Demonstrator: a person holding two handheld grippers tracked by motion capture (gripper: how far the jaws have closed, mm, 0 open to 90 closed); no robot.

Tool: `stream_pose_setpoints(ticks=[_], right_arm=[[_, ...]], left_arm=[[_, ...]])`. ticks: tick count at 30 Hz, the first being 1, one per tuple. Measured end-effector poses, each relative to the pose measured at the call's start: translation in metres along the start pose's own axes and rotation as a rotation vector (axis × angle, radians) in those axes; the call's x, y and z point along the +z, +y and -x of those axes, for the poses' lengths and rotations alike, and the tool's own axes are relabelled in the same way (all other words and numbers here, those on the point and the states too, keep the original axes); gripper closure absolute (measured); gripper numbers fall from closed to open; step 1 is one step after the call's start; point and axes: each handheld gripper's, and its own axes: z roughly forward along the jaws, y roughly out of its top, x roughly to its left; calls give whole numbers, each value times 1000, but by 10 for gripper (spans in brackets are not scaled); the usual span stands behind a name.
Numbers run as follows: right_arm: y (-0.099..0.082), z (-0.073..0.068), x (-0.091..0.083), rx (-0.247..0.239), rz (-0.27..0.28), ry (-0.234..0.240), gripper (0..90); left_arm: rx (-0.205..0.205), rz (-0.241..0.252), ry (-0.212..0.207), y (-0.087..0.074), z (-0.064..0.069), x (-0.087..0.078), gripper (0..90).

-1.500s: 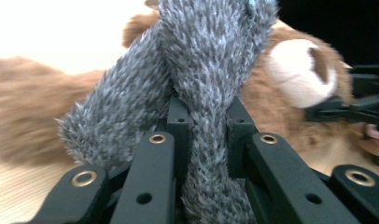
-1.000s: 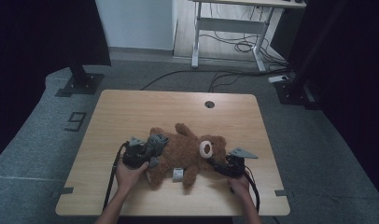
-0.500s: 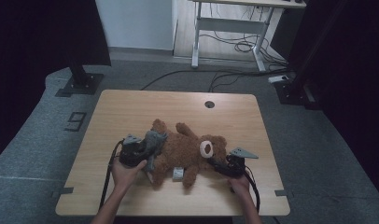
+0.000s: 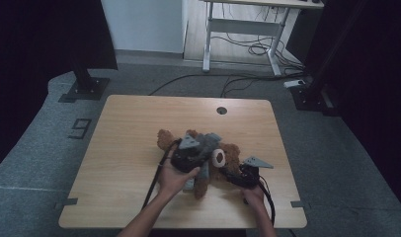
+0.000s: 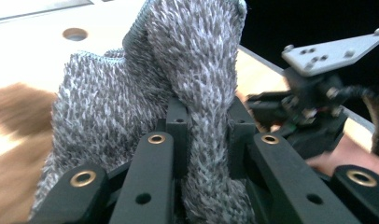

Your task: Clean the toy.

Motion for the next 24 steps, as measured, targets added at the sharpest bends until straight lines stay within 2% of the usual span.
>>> stream_pose_setpoints(ticks=[2,5,7,9,12,13,15,16,17,19,20,23,24], right_arm=[[0,0,0,0,-1,0,400],[0,0,0,2,-1,1,400],[-1,1,0,-1,-6,-6,400],[-1,2,1,4,-6,-6,400],[-1,0,1,-11,-8,-9,400],[-1,-1,1,-13,-8,-10,400],[-1,0,1,-3,-5,-9,400],[-1,0,1,-1,-3,-7,400],[-1,1,1,-2,-5,-4,399],[-1,1,1,-7,-5,4,396],[0,-1,1,-15,-3,2,396],[0,-2,1,-17,-7,-3,393],[0,-1,1,-11,-8,-1,393]], left_arm=[[22,-23,-5,5,11,18,760],[81,-93,42,2,23,46,759],[65,-84,36,-4,22,54,760],[53,-70,33,-7,20,51,764],[48,-70,38,-9,13,42,768],[48,-69,57,-11,10,38,769],[60,-81,128,-16,1,31,767],[67,-103,166,-21,-6,30,767],[29,-102,149,-28,-18,28,769],[-57,-61,89,-37,-31,22,772],[-71,-52,76,-39,-34,18,773],[-45,-39,91,-43,-35,7,772],[-51,-32,91,-45,-36,3,772]])
